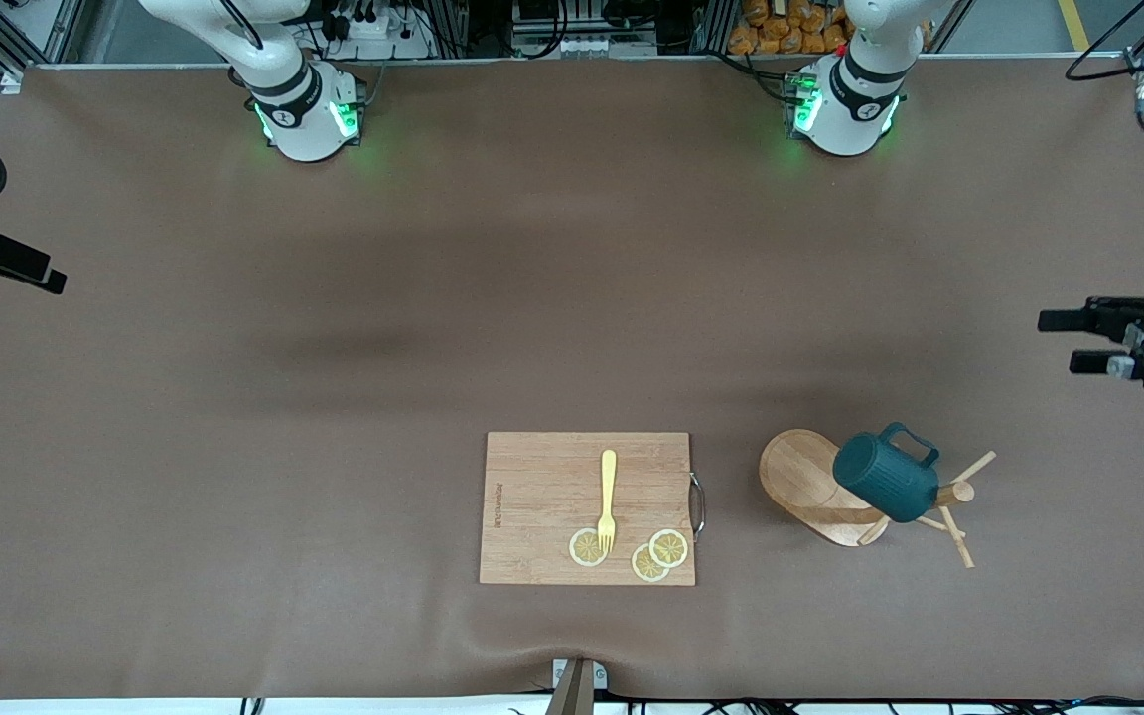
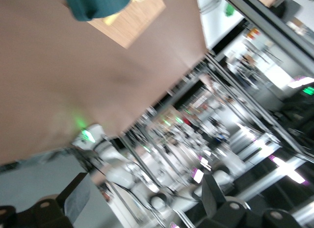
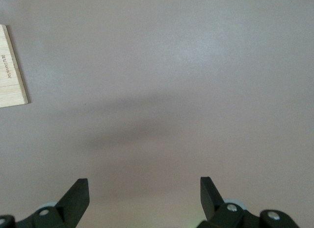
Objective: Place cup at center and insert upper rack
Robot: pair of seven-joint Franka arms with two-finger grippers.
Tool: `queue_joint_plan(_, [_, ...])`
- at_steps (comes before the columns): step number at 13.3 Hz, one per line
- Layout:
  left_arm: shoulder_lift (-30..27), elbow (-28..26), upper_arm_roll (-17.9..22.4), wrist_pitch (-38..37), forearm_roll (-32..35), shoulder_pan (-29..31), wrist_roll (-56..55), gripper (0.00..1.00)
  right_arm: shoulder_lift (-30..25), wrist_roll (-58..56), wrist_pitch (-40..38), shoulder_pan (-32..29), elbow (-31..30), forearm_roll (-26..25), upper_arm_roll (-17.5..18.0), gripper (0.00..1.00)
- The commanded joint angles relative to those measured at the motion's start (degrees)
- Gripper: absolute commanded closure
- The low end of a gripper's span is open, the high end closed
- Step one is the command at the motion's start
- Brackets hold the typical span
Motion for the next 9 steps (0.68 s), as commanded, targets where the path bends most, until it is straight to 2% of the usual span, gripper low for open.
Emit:
queue_joint_plan(1, [-6.1,-2.2,-0.2,0.3,8.2,-0.9,0.7,0.0,-0.1,0.2,-0.3,-0.3,0.5,0.3,0.1,0.0])
queue_joint_plan(3, [-10.0,-2.3,-2.3,0.2,15.8,-1.9,2.4,0.0,-0.1,0.2,-0.3,-0.2,0.6,0.6,0.1,0.0])
queue_joint_plan(7, [-14.9,-3.3,-12.1,0.1,32.6,-1.8,8.8,0.0,-0.1,0.1,-0.2,-0.3,0.6,0.0,0.1,0.0])
queue_joint_plan(9, [-18.3,-5.1,-11.7,0.2,41.9,-5.7,15.2,0.0,-0.1,0.1,-0.3,-0.4,0.6,-0.2,0.1,0.0])
